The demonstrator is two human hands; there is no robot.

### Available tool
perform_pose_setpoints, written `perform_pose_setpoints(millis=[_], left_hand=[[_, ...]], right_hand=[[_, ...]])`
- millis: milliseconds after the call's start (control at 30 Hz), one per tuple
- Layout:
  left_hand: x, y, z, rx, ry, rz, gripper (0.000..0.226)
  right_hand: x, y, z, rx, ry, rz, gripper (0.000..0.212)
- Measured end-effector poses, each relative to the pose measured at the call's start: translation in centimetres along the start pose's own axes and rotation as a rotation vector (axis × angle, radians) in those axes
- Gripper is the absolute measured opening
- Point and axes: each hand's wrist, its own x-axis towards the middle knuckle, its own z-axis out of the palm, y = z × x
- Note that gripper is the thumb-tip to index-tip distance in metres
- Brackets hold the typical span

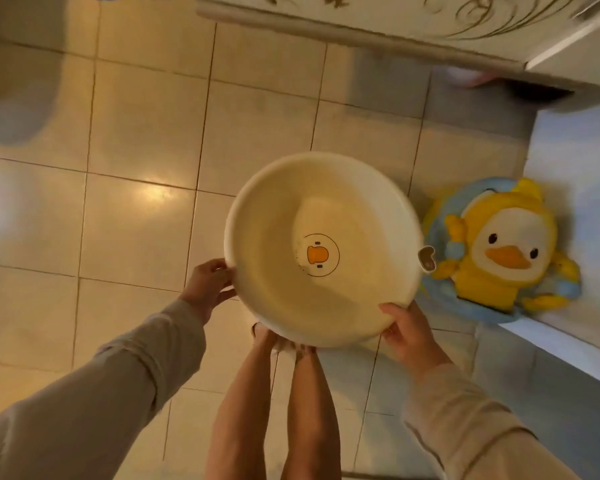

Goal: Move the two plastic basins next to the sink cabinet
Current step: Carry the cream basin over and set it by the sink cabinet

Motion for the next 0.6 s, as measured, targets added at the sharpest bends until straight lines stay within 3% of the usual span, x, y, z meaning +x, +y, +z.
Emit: perform_pose_setpoints(millis=[100, 200, 300, 400, 600], left_hand=[[6.7, -0.8, 1.0, 0.015, 0.029, 0.029, 0.024], [12.4, 0.0, 2.5, 0.017, 0.015, 0.078, 0.022], [17.1, 2.6, 4.3, 0.023, -0.017, 0.154, 0.02], [20.8, 6.1, 6.3, 0.038, -0.039, 0.252, 0.009], [26.1, 13.1, 10.4, 0.034, -0.061, 0.387, 0.015]], right_hand=[[7.5, 0.8, 1.5, -0.059, -0.031, -0.032, 0.033], [13.6, -0.4, 3.2, 0.031, -0.063, -0.079, 0.035], [18.3, -4.2, 4.8, 0.011, -0.076, -0.165, 0.026], [22.3, -8.9, 7.0, 0.09, -0.106, -0.236, 0.038], [26.5, -17.9, 10.5, 0.126, -0.124, -0.384, 0.036]])
